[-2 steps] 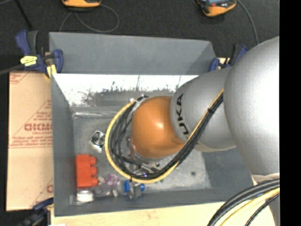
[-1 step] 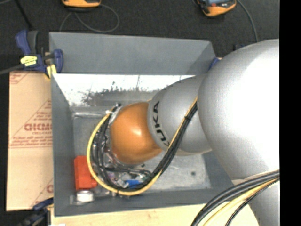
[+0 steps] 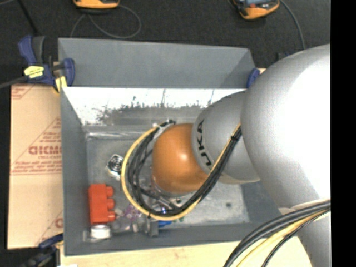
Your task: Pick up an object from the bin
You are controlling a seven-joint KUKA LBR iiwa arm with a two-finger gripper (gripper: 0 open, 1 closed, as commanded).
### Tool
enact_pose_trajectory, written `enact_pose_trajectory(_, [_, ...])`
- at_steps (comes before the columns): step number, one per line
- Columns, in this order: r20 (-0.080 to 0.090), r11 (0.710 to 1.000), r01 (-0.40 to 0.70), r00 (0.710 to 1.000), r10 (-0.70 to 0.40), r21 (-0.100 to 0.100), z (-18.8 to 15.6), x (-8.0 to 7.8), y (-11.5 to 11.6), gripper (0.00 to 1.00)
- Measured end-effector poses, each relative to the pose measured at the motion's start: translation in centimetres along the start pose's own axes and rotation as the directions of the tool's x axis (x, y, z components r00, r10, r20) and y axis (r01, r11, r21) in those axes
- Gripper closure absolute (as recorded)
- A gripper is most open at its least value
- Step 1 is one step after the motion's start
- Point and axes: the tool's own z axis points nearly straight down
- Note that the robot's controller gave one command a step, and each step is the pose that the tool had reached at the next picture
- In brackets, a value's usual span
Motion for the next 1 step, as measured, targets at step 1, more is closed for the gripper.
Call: enact_pose_trajectory(1, [-0.019, 1.000, 0.002, 1.000, -0.002, 0.000, 0.39, 0.65, 0.11, 1.00])
